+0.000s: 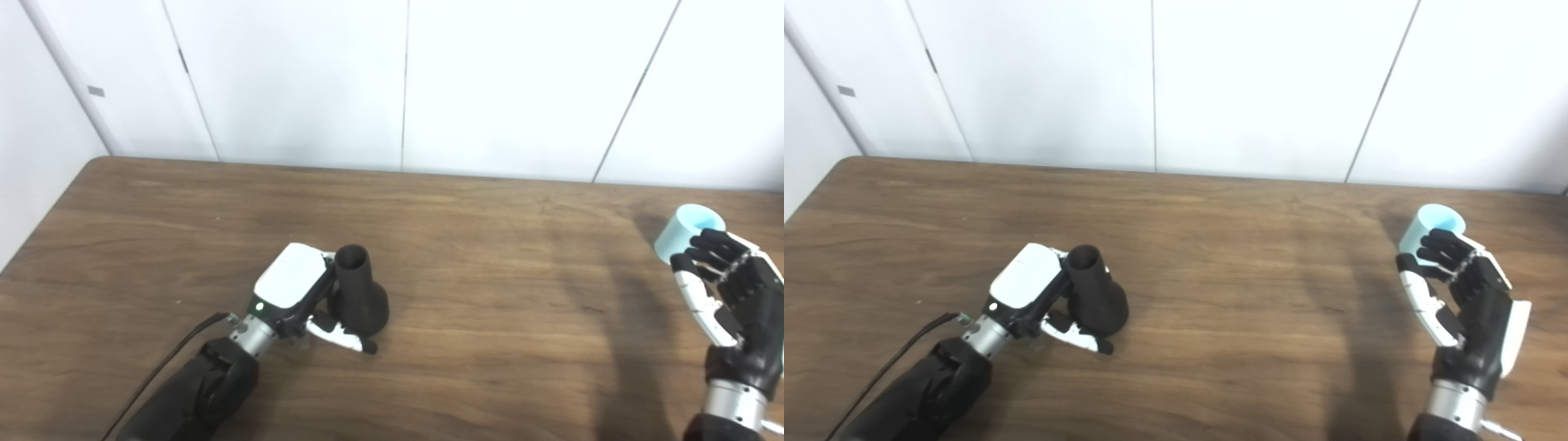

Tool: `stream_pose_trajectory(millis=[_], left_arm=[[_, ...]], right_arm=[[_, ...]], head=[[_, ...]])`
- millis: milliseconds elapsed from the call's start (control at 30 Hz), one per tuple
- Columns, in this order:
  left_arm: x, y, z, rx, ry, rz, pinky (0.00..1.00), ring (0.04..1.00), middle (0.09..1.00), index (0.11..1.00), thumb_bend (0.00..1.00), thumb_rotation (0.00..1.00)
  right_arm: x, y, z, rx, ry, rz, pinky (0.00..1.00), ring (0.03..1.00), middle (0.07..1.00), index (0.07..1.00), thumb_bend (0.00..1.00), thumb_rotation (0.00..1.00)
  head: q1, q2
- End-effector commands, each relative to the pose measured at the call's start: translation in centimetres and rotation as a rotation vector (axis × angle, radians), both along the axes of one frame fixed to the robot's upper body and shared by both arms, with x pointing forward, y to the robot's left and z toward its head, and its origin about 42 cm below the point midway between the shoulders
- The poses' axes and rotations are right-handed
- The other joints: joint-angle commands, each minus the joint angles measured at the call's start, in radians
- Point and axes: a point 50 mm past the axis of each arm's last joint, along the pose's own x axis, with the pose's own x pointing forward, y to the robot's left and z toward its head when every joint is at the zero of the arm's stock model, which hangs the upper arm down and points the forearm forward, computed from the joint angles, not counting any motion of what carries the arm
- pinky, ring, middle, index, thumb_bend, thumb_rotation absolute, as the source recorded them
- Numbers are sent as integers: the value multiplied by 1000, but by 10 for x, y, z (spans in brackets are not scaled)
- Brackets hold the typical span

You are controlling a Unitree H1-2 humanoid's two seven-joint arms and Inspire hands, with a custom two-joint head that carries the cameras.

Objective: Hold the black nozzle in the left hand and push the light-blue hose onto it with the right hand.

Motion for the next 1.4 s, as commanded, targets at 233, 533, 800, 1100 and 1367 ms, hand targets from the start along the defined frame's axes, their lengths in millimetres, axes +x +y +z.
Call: stream_pose_trajectory(millis=[233,533,800,1100,1367], left_arm=[[-17,-28,-53,43,133,-150,564,484,471,472,505,0],[-9,-20,-56,58,129,-154,569,497,472,459,504,0],[-8,-23,-58,60,144,-155,585,500,477,461,504,0],[-7,-20,-57,46,165,-145,588,490,472,469,505,0],[-6,-16,-54,47,174,-154,572,509,477,458,503,0]], right_arm=[[9,-11,5,-36,-97,-152,607,701,748,795,718,314],[18,-25,-4,-84,-45,-294,655,751,769,849,812,365],[22,-29,-7,-63,-2,-299,687,789,798,868,871,345],[31,-43,0,-68,197,-204,826,907,925,936,918,413],[51,-69,11,-64,309,-172,840,914,947,964,909,448]], head=[[-175,-23],[-229,-38],[-251,-42],[-293,-46],[-320,-47]])
